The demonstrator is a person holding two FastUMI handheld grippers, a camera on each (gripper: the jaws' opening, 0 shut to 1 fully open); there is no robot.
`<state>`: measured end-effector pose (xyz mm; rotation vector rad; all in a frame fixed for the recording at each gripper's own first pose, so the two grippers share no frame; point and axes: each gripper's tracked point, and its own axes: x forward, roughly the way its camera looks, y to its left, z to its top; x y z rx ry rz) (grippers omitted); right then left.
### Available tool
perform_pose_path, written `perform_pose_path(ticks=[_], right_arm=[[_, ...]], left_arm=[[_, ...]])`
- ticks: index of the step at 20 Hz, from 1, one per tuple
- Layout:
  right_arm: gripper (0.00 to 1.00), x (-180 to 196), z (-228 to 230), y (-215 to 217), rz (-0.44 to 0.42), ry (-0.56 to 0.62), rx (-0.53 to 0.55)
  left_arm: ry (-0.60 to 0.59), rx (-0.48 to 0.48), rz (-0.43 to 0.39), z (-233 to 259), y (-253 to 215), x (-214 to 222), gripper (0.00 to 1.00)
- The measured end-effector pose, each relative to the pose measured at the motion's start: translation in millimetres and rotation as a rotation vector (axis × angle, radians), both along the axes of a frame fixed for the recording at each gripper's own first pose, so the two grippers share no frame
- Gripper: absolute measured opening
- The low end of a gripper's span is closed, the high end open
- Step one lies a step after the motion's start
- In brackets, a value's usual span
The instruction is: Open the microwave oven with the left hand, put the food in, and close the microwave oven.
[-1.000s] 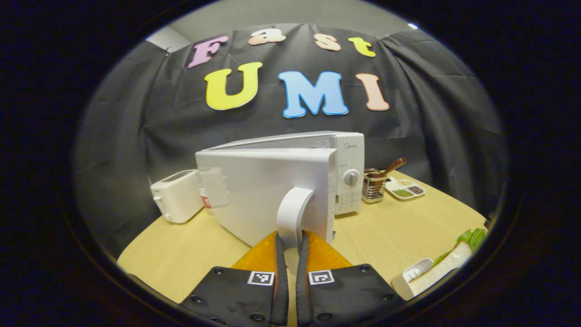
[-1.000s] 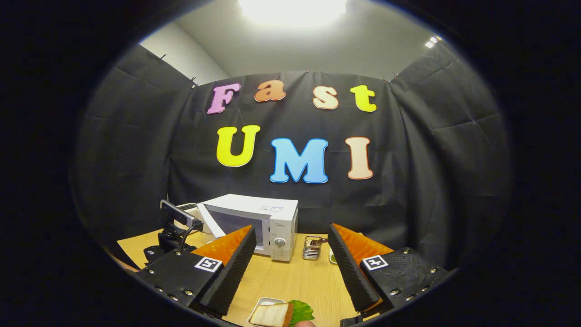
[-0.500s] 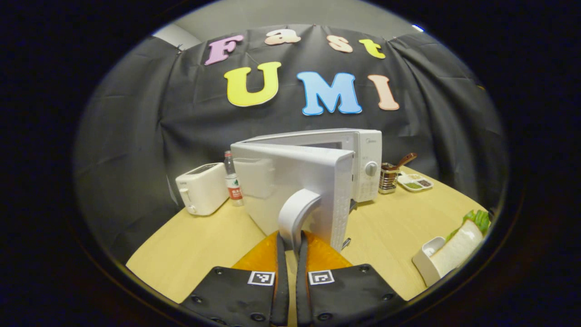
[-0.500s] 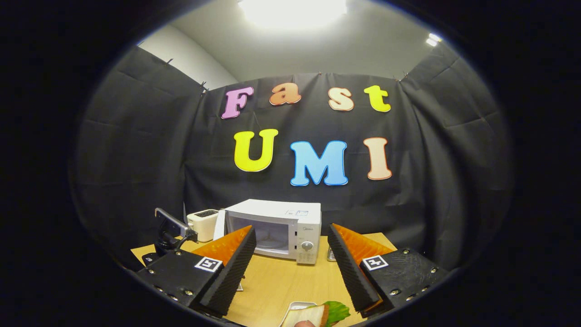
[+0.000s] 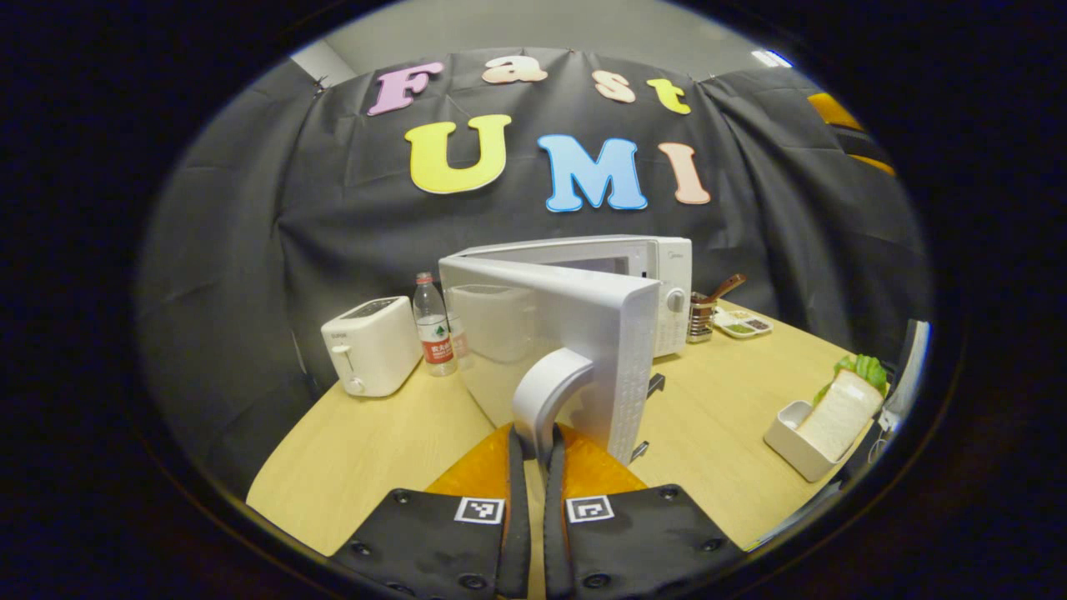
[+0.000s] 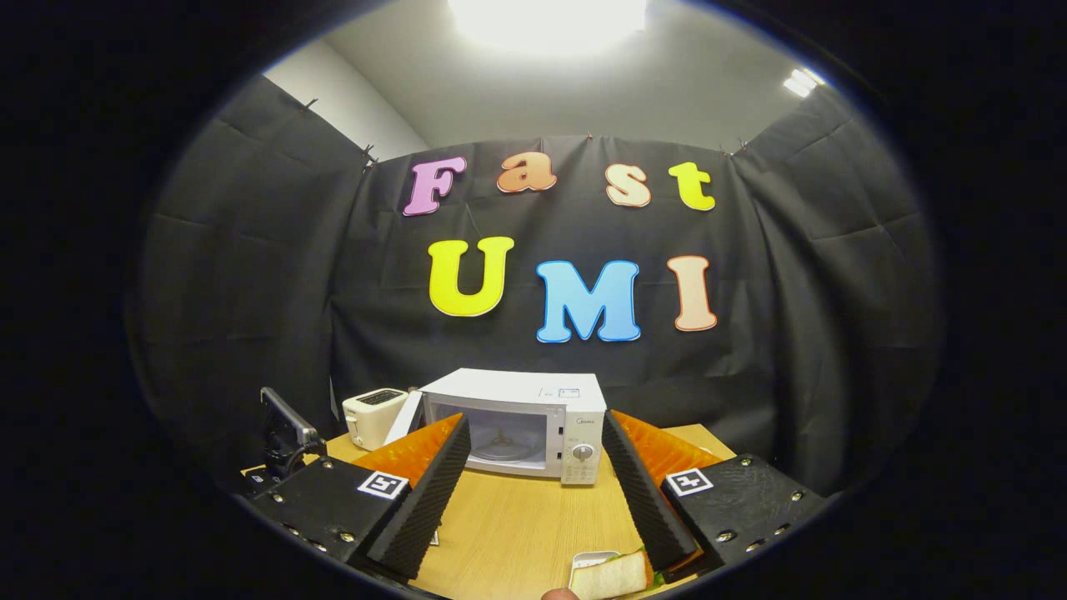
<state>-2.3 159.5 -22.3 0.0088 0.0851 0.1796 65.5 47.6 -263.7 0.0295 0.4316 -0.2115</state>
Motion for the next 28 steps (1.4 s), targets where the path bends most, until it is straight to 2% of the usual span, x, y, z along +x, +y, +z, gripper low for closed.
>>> perform_pose_path(ticks=[8,13,18,20,23,24,25,26,28], right_arm=[[0.96,-15,4,32,-0.059,-0.019,-0.001],[0.96,-16,1,36,-0.089,-0.023,-0.027],[0.97,-7,-6,26,-0.091,0.004,-0.015],[0.96,-1,-12,19,-0.081,0.032,-0.004],[0.96,10,-12,1,-0.072,0.035,-0.016],[0.96,14,-18,-6,-0.069,0.053,-0.026],[0.96,17,-23,-13,-0.064,0.068,-0.029],[0.96,21,-26,-21,-0.063,0.080,-0.028],[0.97,27,-32,-40,-0.070,0.108,-0.027]], left_arm=[[-0.013,-0.001,-0.034,-5,52,-6,0.14],[-0.027,0.028,-0.014,-6,86,-9,0.14],[-0.019,0.015,0.031,-5,103,-14,0.20],[-0.023,0.048,0.073,-5,116,-20,0.41],[-0.034,0.075,0.129,9,130,-39,0.85],[-0.043,0.072,0.150,20,133,-44,0.88],[-0.058,0.071,0.178,31,136,-51,0.83],[-0.080,0.070,0.203,47,139,-55,0.88],[-0.122,0.062,0.242,77,138,-63,0.90]])
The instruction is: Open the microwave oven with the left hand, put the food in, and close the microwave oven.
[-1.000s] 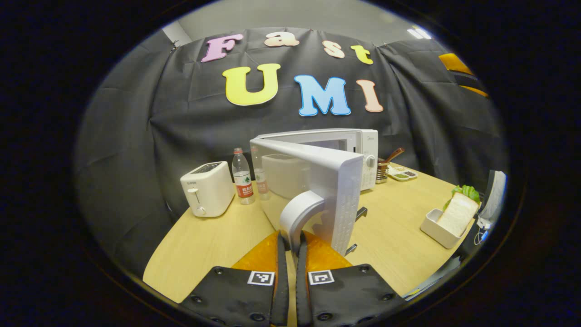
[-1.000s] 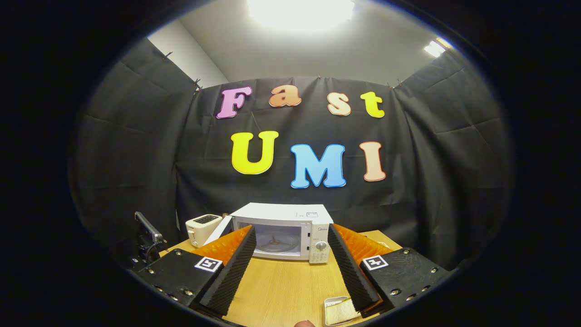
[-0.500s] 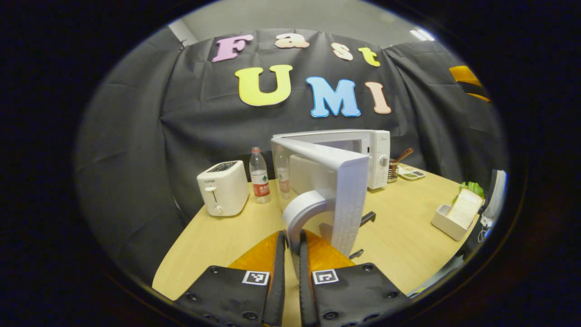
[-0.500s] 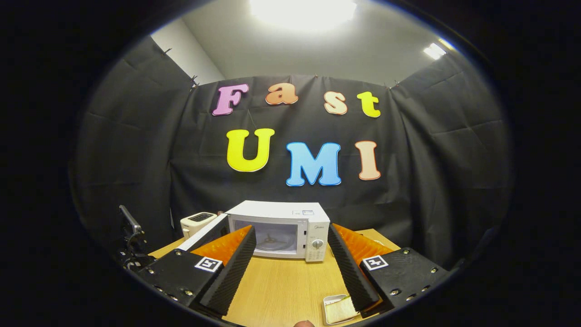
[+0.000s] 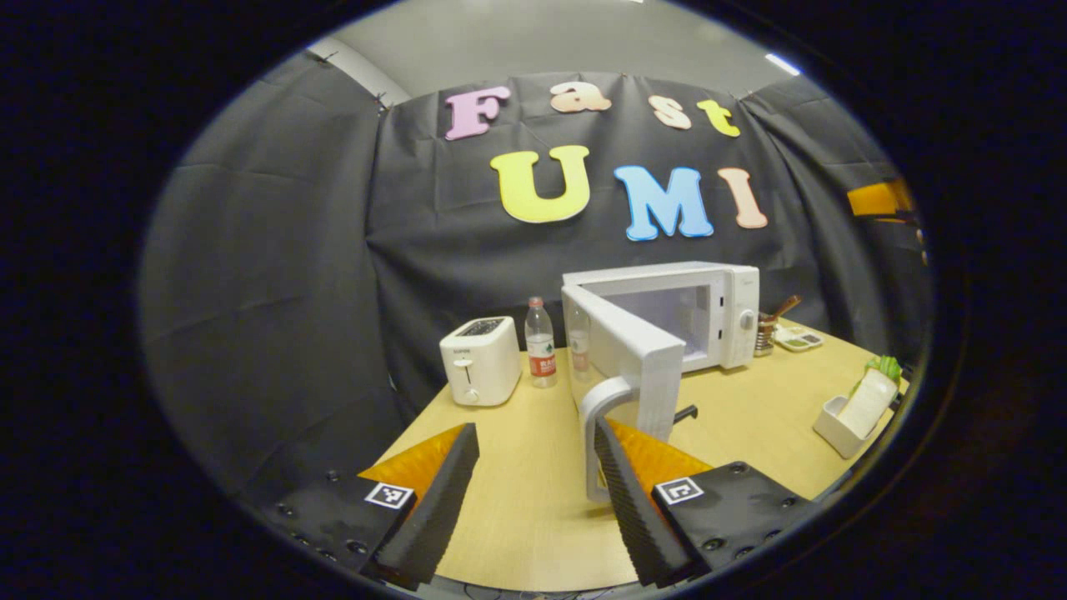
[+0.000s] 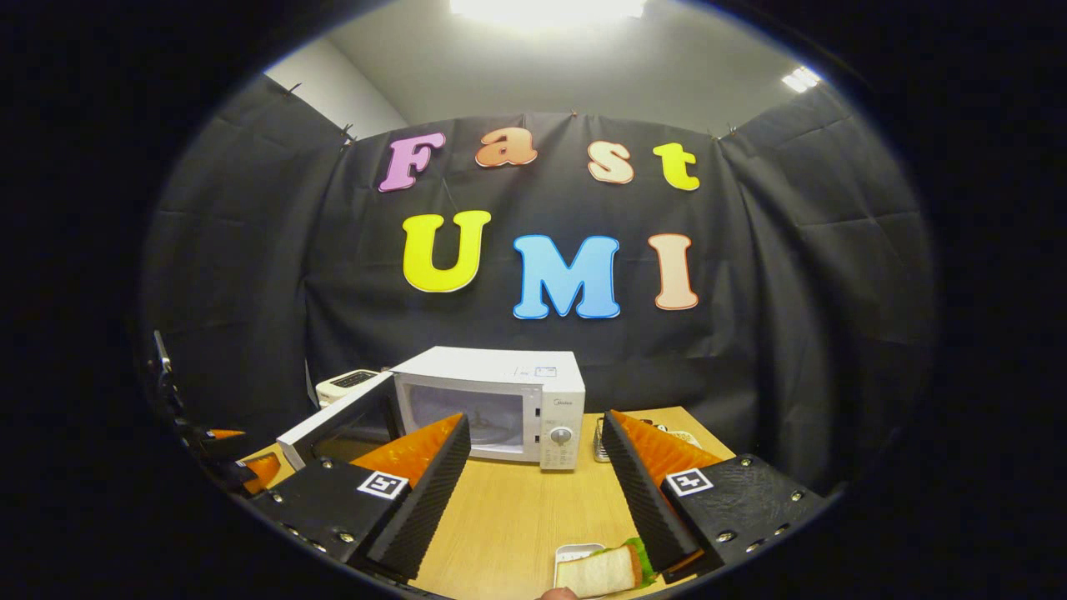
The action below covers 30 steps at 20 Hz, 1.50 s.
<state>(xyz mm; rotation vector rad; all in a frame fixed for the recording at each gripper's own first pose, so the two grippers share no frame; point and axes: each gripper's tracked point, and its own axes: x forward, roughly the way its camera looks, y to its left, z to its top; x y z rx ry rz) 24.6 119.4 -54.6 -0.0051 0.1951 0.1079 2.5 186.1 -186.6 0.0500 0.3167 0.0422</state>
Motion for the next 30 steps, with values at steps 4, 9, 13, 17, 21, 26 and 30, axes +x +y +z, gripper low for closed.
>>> perform_pose_path(ticks=[4,9,13,17,21,26,30], right_arm=[[0.96,13,-31,-38,-0.005,0.114,0.040],[0.97,17,-72,-79,-0.025,0.250,0.115],[0.99,13,-109,-100,-0.023,0.373,0.175],[0.99,5,-146,-117,-0.021,0.481,0.183],[0.99,-5,-180,-118,0.020,0.589,0.209],[0.99,-25,-216,-118,0.073,0.707,0.220],[0.99,-44,-240,-120,0.092,0.798,0.249]], left_arm=[[-0.111,-0.017,0.038,62,-15,-4,0.90],[-0.227,-0.034,0.029,132,-46,3,0.93],[-0.290,-0.012,0.016,164,-69,7,0.94],[-0.312,0.026,0.009,175,-91,8,0.94],[-0.305,0.019,0.000,173,-114,6,0.92],[-0.281,-0.003,0.037,166,-119,5,0.95],[-0.260,-0.001,0.071,156,-123,1,0.94]])
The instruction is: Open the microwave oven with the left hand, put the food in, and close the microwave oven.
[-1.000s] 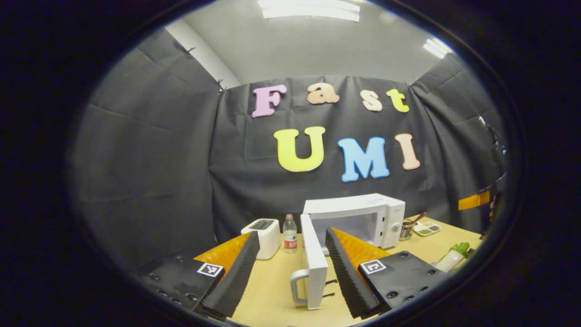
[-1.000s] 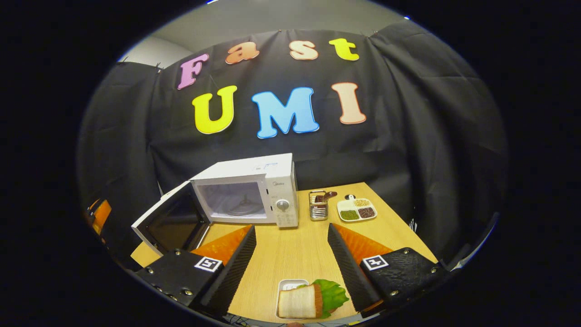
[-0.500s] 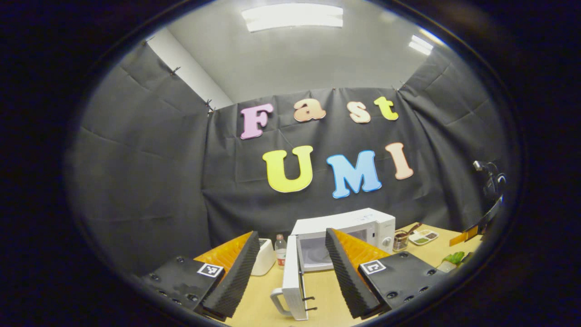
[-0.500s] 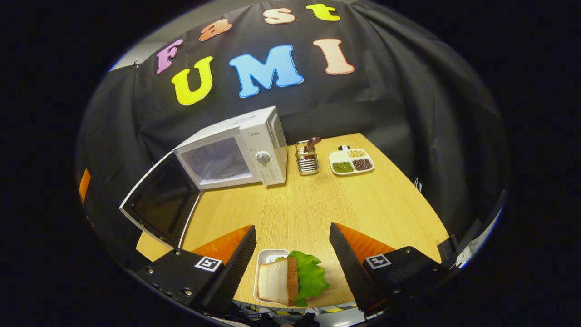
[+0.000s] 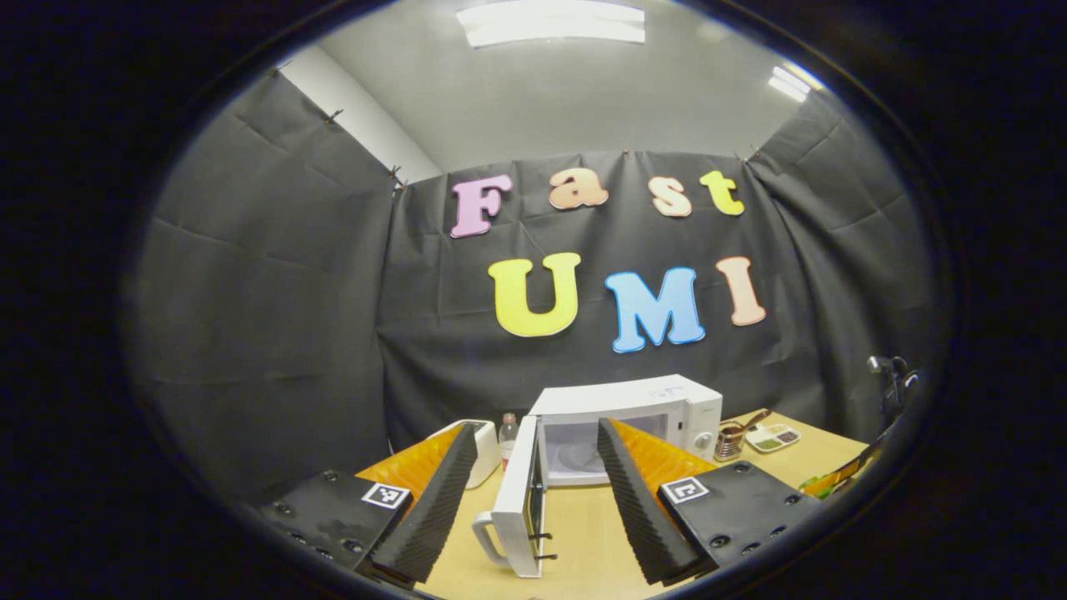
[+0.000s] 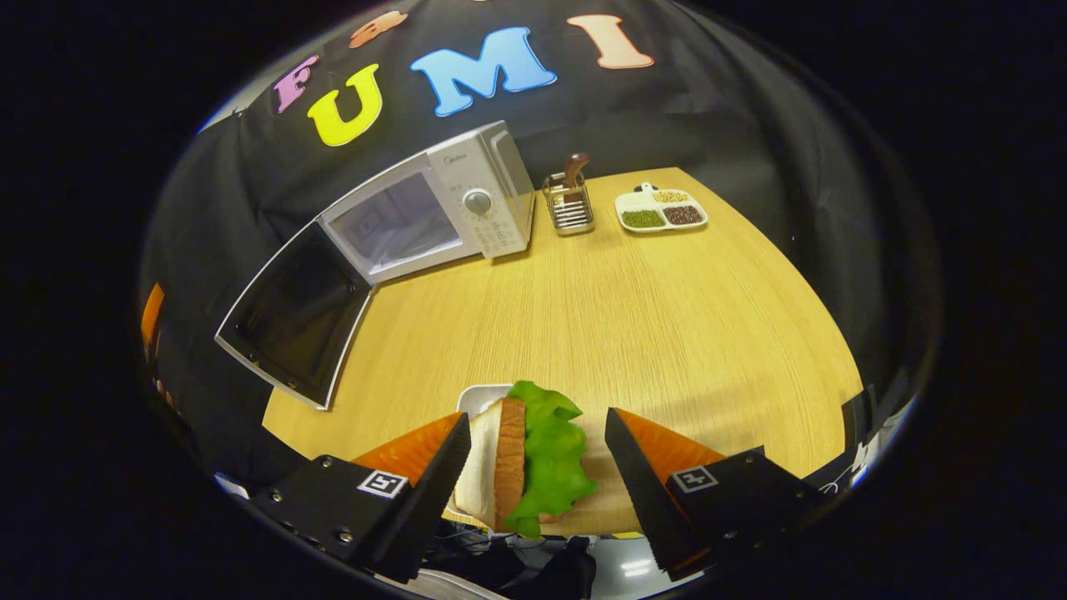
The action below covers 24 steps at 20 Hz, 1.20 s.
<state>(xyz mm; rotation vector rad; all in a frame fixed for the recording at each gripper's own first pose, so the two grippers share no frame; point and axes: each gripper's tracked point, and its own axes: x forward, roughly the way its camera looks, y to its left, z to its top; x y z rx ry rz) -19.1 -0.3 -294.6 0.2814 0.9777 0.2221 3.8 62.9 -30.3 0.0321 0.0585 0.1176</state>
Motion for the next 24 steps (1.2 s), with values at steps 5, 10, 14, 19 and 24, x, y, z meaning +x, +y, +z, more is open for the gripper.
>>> perform_pose_path(ticks=[5,10,14,19,24], right_arm=[[0.84,-20,-18,14,0.042,0.119,0.120],[0.60,-28,-15,24,0.121,0.181,0.209],[0.27,-22,-9,22,0.163,0.127,0.169],[0.27,-11,9,17,0.202,0.058,0.137],[0.27,13,41,19,0.174,-0.009,0.159]], left_arm=[[0.015,0.020,0.037,-5,-13,-5,0.95],[0.029,0.046,0.058,-9,-26,-7,0.94],[0.036,0.059,0.076,-9,-30,-7,0.94],[0.028,0.061,0.100,-2,-30,-9,0.95],[0.017,0.050,0.103,-3,-23,4,0.95]])
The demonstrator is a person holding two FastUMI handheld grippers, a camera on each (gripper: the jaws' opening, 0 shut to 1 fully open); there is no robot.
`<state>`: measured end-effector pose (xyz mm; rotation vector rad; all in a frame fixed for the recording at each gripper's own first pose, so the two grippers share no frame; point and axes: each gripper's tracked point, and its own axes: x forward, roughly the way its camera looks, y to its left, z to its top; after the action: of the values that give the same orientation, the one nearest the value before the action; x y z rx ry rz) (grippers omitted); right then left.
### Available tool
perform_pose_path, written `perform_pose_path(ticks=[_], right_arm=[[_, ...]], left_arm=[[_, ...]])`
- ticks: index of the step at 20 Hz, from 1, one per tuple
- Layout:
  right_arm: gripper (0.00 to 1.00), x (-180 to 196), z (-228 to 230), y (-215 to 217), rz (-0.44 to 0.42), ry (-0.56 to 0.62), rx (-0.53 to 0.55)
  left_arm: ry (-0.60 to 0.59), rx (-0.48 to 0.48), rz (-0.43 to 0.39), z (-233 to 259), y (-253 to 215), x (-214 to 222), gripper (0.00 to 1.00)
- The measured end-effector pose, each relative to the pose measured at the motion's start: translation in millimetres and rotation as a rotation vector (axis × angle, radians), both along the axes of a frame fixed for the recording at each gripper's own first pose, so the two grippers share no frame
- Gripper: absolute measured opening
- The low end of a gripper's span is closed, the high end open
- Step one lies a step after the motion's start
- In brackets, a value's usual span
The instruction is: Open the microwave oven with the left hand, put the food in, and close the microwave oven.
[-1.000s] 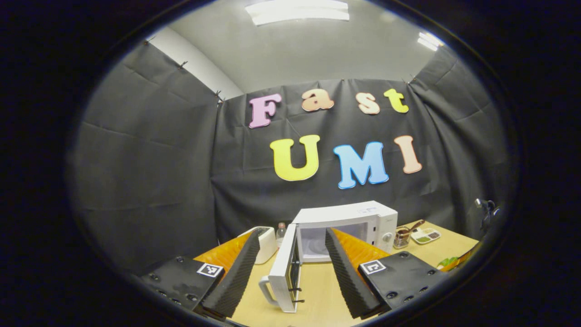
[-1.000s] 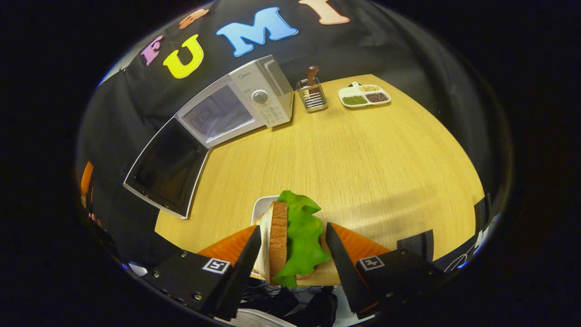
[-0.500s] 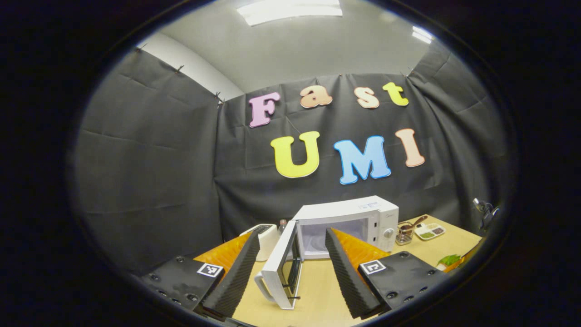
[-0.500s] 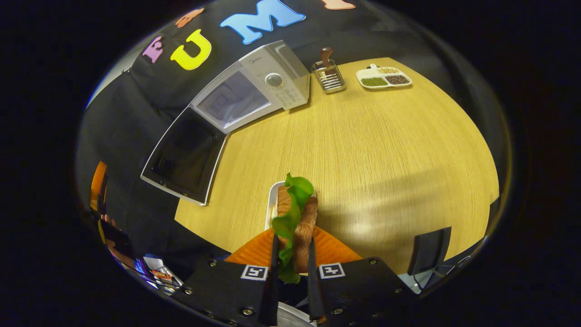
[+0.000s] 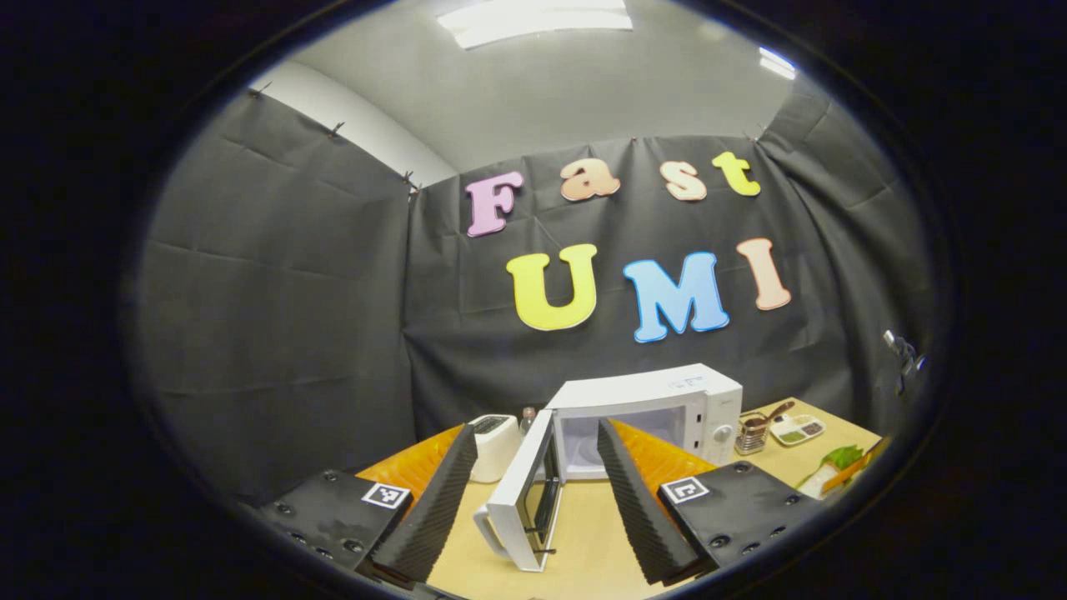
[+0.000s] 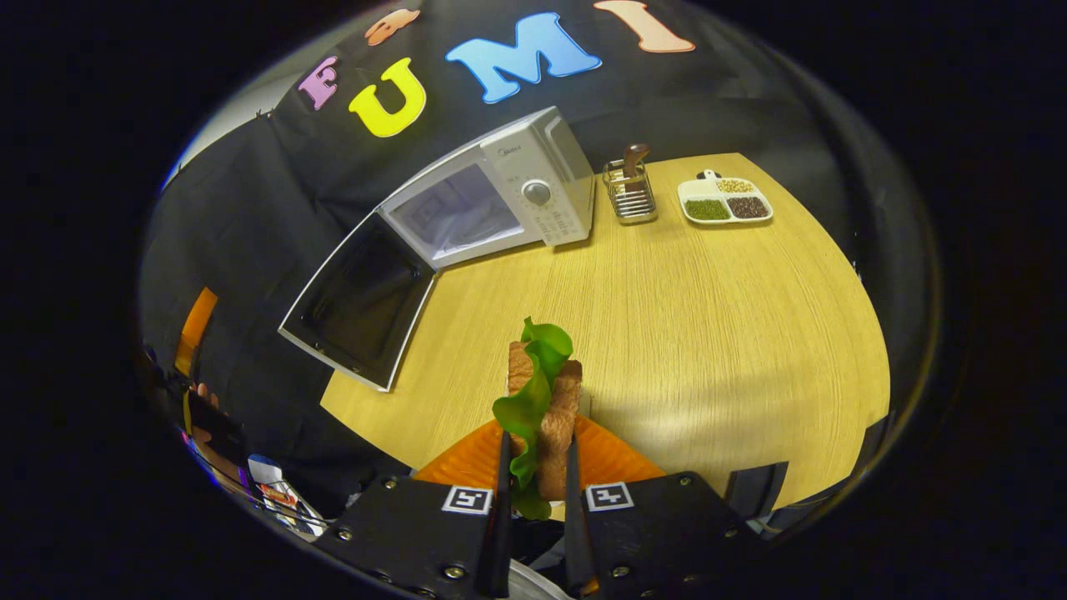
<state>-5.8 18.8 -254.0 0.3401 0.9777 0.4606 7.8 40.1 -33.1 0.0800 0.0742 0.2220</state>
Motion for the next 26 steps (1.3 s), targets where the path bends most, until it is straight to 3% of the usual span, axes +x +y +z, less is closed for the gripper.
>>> perform_pose_path(ticks=[5,12,16,19,26], right_arm=[[0.26,30,26,21,-0.037,-0.059,0.030],[0.27,72,47,86,-0.065,-0.115,0.081],[0.26,95,48,119,-0.055,-0.165,0.019],[0.26,110,51,150,-0.053,-0.185,0.041],[0.26,152,39,202,-0.156,-0.207,0.100]], left_arm=[[-0.010,-0.022,-0.026,-6,12,23,0.95],[-0.043,-0.025,-0.035,1,57,52,0.94],[-0.050,-0.047,-0.017,-3,89,61,0.94],[-0.046,-0.055,-0.004,-10,113,63,0.94],[-0.022,-0.053,0.026,-22,164,66,0.94]])
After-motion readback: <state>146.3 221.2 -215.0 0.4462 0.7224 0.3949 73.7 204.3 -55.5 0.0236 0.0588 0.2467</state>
